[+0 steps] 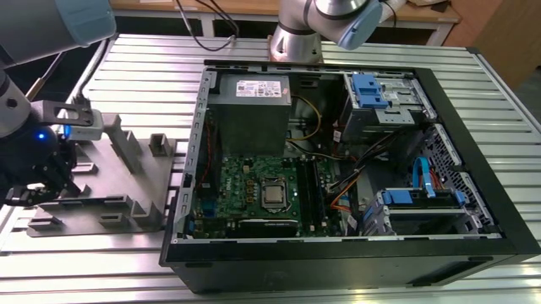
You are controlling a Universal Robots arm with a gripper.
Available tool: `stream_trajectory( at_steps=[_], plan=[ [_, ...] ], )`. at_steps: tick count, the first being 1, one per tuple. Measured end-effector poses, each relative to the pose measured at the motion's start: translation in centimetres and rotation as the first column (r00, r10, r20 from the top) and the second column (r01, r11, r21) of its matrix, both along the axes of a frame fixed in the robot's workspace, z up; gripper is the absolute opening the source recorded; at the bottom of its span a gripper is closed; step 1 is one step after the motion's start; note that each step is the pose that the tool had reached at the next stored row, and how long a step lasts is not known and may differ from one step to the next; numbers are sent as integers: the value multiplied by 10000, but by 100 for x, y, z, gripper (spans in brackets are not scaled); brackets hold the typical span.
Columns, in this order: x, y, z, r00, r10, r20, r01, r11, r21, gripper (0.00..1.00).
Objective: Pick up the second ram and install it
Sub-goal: 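Pick up the second ram and move it above second insertion slot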
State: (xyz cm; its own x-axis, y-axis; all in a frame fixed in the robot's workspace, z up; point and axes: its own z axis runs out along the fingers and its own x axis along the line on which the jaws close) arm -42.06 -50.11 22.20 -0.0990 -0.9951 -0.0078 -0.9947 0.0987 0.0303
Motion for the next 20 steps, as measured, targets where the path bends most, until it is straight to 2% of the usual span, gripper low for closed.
stream_trajectory(
  at_steps=[11,20],
  plan=[
    [0,-17,-93,10000,85,2,-85,10000,1,7],
    [1,-17,-98,10000,97,2,-97,10000,0,8]
  ],
)
